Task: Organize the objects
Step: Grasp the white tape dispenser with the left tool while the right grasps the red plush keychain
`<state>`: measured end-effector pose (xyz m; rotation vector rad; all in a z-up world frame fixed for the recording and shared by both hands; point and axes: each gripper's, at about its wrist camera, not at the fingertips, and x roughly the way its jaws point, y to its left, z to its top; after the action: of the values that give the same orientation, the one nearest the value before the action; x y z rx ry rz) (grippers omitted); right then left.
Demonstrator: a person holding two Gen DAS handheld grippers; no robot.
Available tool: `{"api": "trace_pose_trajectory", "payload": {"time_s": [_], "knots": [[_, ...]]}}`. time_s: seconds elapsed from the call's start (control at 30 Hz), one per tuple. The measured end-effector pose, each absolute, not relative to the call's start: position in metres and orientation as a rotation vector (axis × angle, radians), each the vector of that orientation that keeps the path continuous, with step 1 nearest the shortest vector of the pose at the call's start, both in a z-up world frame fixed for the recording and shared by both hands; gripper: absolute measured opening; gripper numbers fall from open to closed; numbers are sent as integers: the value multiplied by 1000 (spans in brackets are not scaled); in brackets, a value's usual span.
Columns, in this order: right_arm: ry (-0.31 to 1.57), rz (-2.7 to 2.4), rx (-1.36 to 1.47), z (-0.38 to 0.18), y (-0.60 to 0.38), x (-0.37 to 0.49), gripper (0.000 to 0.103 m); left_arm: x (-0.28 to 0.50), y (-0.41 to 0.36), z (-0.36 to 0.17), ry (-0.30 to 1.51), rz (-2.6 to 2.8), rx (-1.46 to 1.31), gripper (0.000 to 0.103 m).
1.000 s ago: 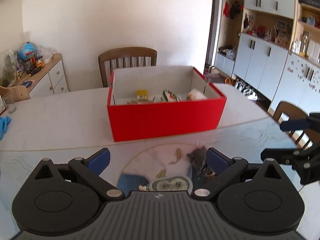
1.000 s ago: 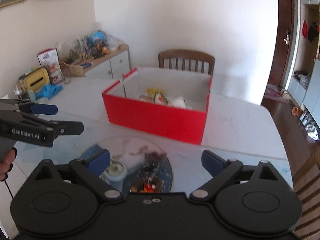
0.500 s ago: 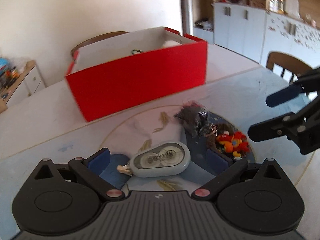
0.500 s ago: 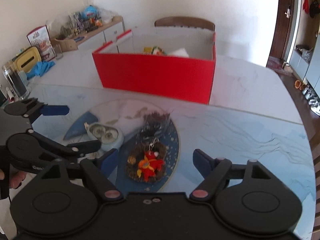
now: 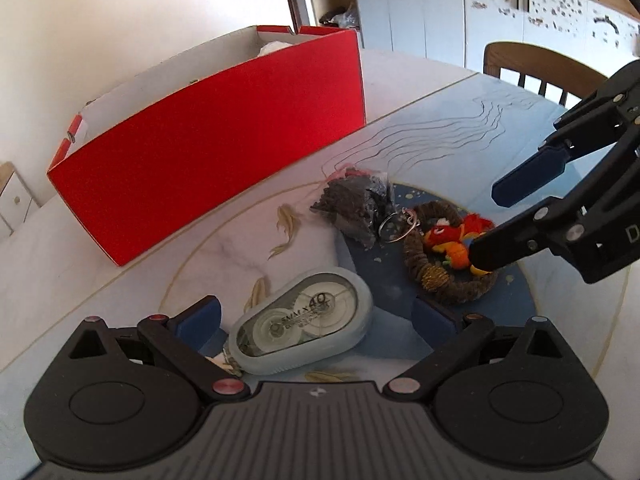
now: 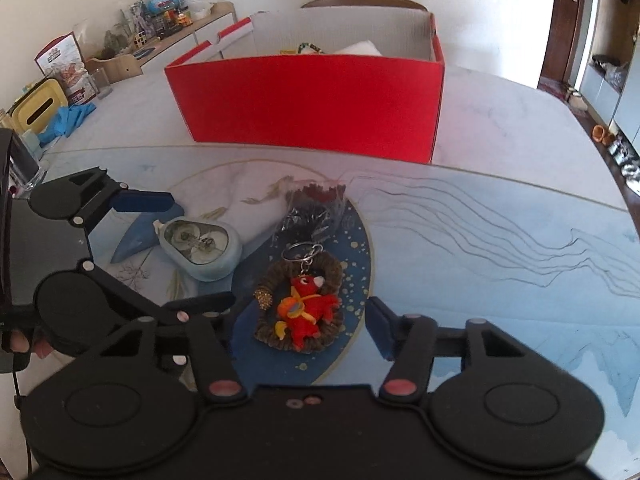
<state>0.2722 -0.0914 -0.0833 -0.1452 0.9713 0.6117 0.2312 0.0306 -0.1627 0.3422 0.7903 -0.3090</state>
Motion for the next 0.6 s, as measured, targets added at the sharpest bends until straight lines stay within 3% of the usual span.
{"api": "trace_pose_trajectory", "payload": {"time_s": [0.53, 0.6], "knots": [[984, 573, -172, -93, -79, 270, 43, 253, 45, -166, 874, -456, 286, 98], [982, 570, -176, -93, -79, 270, 40, 256, 49, -167, 883, -455, 261, 90]]}}
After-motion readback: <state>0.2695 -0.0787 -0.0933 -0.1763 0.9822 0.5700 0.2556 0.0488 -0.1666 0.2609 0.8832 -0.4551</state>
